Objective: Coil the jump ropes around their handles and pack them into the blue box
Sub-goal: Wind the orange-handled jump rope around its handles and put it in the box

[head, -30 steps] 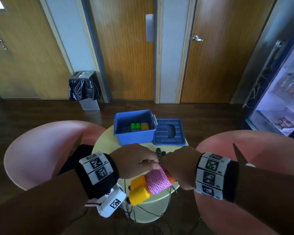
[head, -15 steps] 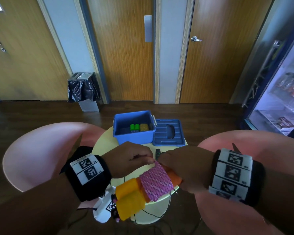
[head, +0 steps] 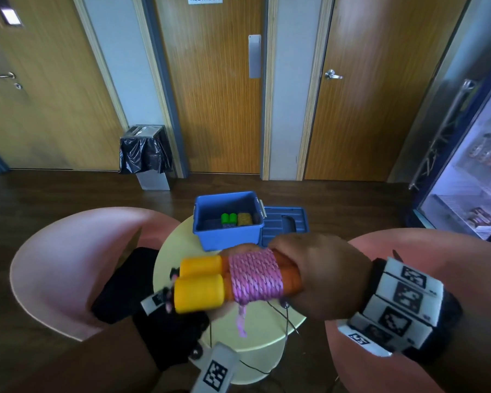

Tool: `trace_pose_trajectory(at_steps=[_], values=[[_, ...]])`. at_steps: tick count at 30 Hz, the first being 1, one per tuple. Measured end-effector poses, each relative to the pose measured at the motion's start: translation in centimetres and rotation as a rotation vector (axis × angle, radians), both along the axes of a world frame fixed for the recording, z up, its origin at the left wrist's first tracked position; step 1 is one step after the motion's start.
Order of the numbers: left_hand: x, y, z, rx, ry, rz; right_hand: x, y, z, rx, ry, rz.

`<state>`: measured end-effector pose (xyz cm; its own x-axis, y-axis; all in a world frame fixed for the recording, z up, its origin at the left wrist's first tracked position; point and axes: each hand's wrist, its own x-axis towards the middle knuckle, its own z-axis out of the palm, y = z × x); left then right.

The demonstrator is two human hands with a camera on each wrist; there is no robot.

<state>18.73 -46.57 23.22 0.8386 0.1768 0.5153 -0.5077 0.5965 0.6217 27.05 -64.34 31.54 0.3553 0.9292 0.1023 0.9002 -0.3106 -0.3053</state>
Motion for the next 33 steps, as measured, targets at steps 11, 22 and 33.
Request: trace_pose_trajectory(at_steps=[11, 22, 33], values=[[-0.8, -4.1, 0.0, 0.347, 0.608, 0.378, -1.0, 2.0, -0.6, 0.097, 0.021, -0.292], [-1.3, -3.3, -0.2, 0.730, 0.614, 0.502, -0.6, 3.5, -1.9, -0.009, -0.055, -0.359], [-1.2, -3.1, -0.6, 1.016, 0.740, 0.500, 1.0, 4.6, -2.9, -0.155, -0.157, -0.555]])
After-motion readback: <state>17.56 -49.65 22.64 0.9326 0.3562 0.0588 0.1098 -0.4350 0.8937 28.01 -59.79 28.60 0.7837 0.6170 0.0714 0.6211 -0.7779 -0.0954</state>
